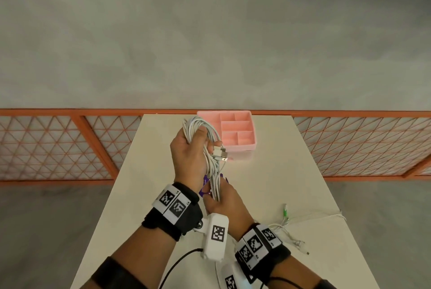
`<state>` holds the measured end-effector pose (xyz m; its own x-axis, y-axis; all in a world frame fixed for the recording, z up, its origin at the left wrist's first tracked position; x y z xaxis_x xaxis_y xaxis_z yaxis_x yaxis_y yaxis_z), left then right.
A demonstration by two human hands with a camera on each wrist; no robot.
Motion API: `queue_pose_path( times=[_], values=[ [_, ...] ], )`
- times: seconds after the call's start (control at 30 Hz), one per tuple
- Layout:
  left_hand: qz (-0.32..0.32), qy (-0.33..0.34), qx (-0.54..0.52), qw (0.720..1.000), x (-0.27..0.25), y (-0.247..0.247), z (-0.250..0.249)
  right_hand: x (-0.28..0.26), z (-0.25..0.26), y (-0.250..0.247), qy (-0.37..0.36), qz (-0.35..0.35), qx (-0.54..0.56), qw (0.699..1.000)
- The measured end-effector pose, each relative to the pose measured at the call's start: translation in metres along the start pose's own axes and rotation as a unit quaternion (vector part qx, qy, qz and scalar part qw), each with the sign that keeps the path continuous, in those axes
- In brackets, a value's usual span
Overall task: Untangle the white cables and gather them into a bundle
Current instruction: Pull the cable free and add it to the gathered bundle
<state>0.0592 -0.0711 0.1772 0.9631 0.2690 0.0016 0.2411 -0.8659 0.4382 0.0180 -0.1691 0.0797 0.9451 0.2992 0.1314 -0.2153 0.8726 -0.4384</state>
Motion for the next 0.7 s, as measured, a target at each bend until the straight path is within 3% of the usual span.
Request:
queue_pose_path(
  times=[0.2,0.47,0.6,0.7],
  values=[
    [-0.043,-0.005,0.025,0.999,0.005,-0.008,0.004,-0.013,-0.004,0.001,-0.008,0.068,-0.045,0.997],
    [-0.077,-0.044,-0.021,0.996,0.007,-0.009,0.008,-0.017,-0.006,0.002,0.005,0.096,-0.104,0.99],
    [-0.08,-0.081,-0.092,0.989,0.01,-0.011,0.004,-0.018,-0.014,-0.001,-0.004,0.093,-0.129,0.987],
    [-0.044,-0.136,-0.185,0.972,0.008,-0.009,-0.007,-0.018,-0.029,-0.006,-0.015,0.066,-0.141,0.988]
  ],
)
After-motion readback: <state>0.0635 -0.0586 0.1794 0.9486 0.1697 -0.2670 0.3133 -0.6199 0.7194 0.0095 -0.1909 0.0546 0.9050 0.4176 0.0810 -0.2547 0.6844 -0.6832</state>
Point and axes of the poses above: each hand's wrist, its own x-axis towards the middle knuckle, its own y-axis out of the palm, z = x × y, the point moved 1 cm from there along x, towards the middle knuckle, and after that the axes turned 8 degrees about -y, right-handed, at the moved point
